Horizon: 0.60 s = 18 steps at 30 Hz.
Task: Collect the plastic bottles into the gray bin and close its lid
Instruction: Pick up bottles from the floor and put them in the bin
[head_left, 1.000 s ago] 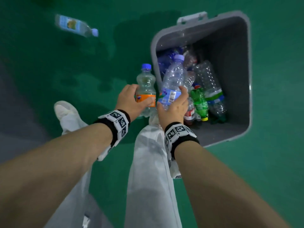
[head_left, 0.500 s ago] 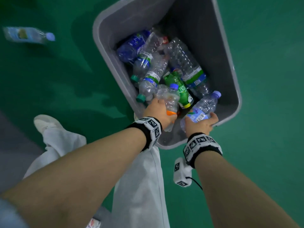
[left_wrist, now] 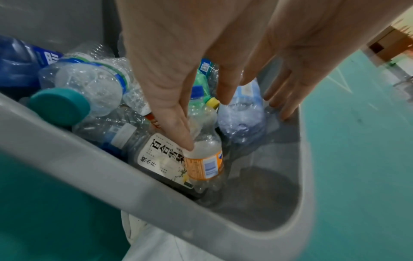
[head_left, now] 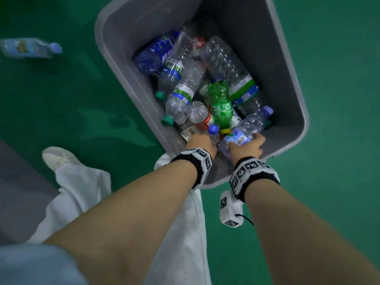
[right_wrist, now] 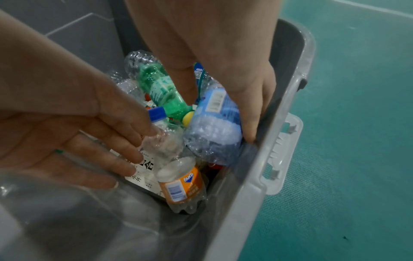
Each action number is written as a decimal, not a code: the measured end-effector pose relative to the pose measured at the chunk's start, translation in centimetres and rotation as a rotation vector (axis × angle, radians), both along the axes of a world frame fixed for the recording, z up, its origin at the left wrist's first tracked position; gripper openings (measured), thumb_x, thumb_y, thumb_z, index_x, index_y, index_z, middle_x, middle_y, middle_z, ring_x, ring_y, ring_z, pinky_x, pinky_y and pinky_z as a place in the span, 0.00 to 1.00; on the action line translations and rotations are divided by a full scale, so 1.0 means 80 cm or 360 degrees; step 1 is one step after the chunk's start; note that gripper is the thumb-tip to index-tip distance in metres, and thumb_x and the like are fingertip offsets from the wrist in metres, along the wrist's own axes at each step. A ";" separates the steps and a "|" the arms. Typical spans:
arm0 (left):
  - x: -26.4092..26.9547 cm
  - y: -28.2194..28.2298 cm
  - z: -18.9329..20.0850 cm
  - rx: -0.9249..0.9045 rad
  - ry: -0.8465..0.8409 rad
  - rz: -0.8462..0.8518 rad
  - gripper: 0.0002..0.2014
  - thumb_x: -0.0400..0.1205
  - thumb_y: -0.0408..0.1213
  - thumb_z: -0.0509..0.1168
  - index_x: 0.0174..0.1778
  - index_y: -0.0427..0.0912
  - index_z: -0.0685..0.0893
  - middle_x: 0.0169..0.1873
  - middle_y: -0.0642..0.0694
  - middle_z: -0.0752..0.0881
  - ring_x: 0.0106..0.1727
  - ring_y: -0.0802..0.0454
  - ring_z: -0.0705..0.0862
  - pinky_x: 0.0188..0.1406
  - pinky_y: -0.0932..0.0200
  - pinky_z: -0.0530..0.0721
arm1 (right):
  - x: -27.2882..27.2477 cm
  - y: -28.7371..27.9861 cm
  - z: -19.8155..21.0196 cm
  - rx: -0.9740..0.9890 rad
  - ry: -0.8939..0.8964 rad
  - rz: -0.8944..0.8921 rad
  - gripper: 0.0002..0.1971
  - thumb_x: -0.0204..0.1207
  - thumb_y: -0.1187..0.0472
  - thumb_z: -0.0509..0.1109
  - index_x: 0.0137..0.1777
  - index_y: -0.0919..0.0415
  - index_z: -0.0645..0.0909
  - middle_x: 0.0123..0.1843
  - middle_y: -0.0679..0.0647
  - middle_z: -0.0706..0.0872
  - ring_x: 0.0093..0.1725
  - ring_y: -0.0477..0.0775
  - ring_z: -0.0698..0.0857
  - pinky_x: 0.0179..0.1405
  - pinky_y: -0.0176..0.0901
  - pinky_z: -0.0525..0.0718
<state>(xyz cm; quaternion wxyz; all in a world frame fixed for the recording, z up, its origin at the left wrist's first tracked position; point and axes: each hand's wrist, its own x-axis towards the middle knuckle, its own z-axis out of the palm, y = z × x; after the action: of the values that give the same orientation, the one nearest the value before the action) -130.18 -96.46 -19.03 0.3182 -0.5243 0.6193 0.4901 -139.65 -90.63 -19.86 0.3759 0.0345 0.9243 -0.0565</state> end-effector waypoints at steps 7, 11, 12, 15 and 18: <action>0.010 -0.024 0.044 -0.0027 0.0046 0.0093 0.13 0.83 0.38 0.60 0.55 0.33 0.83 0.58 0.33 0.84 0.60 0.36 0.82 0.53 0.53 0.80 | 0.005 -0.019 0.025 0.0083 -0.0083 0.0189 0.20 0.77 0.63 0.65 0.69 0.55 0.73 0.72 0.64 0.68 0.68 0.68 0.73 0.64 0.48 0.73; 0.040 -0.064 0.076 -0.0074 0.0056 0.0226 0.12 0.82 0.37 0.60 0.53 0.33 0.84 0.55 0.34 0.85 0.58 0.37 0.83 0.49 0.54 0.79 | 0.028 -0.053 0.066 0.0027 -0.0156 0.0389 0.18 0.76 0.64 0.65 0.66 0.58 0.76 0.70 0.67 0.73 0.67 0.68 0.75 0.69 0.51 0.73; 0.052 -0.074 0.082 -0.0074 0.0037 0.0262 0.13 0.83 0.37 0.60 0.54 0.33 0.84 0.56 0.35 0.85 0.58 0.37 0.83 0.49 0.54 0.78 | 0.037 -0.064 0.075 0.0010 -0.0185 0.0467 0.18 0.75 0.64 0.66 0.65 0.59 0.77 0.68 0.67 0.76 0.66 0.68 0.76 0.69 0.52 0.73; 0.096 -0.106 0.099 -0.0118 -0.0060 0.0438 0.13 0.83 0.39 0.60 0.56 0.34 0.83 0.54 0.36 0.85 0.57 0.38 0.83 0.49 0.55 0.79 | 0.069 -0.108 0.098 -0.0103 -0.0304 0.0690 0.16 0.75 0.63 0.66 0.63 0.60 0.79 0.63 0.65 0.82 0.64 0.66 0.79 0.67 0.55 0.76; 0.145 -0.142 0.107 -0.0175 -0.0143 0.0661 0.14 0.82 0.39 0.61 0.56 0.33 0.84 0.56 0.36 0.86 0.58 0.39 0.83 0.55 0.52 0.81 | 0.107 -0.169 0.112 -0.0233 -0.0427 0.0914 0.14 0.76 0.62 0.66 0.60 0.57 0.80 0.62 0.61 0.83 0.61 0.63 0.81 0.64 0.55 0.79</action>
<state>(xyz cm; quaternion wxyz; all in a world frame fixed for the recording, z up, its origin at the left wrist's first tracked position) -118.57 -107.82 -10.47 0.2085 -0.6785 0.5090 0.4868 -131.09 -104.18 -10.91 0.4964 -0.2475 0.8320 -0.0093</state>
